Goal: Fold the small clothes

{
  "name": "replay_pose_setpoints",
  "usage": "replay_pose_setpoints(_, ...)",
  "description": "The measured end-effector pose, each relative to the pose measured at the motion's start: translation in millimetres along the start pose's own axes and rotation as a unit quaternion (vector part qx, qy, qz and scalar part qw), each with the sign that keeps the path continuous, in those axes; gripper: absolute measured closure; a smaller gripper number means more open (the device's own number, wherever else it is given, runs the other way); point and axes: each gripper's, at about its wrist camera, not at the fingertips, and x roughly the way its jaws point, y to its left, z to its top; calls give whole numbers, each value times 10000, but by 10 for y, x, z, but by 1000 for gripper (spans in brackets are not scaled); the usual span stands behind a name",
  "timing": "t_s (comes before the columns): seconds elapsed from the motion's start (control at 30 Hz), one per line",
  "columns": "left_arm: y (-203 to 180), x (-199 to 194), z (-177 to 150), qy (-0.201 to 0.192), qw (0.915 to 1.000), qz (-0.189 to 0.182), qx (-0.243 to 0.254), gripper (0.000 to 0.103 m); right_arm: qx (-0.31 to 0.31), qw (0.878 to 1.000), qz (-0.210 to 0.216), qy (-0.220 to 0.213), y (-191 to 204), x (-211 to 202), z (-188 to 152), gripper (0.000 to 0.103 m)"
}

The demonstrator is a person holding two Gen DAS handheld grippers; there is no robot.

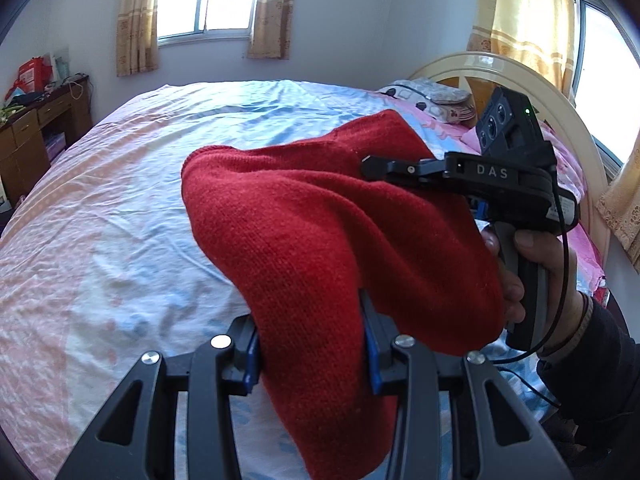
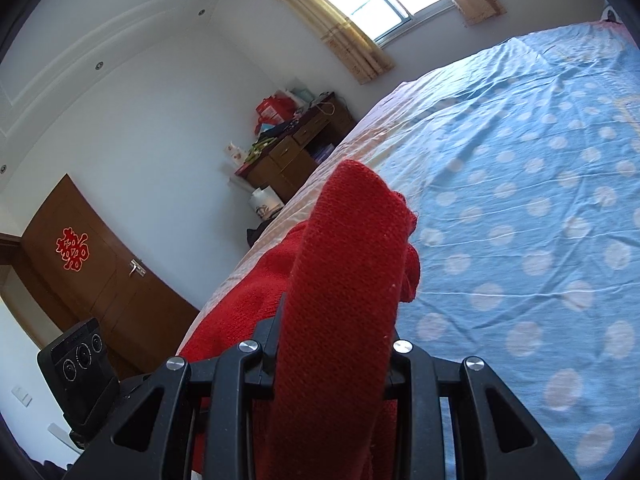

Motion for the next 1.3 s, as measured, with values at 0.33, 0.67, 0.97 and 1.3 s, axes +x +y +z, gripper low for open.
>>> replay_pose_setpoints(0.33, 168, -56, -60, -20, 9998, 160, -93, 62, -148, 9997, 80, 197, 156, 273, 38, 73)
replay_pose_setpoints(0.67, 379, -152, -133, -45, 9992, 352, -209, 62, -295, 9986, 181, 404, 316, 578, 32, 73)
replay_pose_setpoints(0.97, 521, -196, -199, -40, 9984, 461, -338, 62, -369, 9972, 235, 601, 411, 814, 24, 73)
replay_pose_setpoints(1.3, 638, -265, -268, -76, 9972, 627, -412, 62, -487, 9952, 277, 808, 524, 1077, 9, 73)
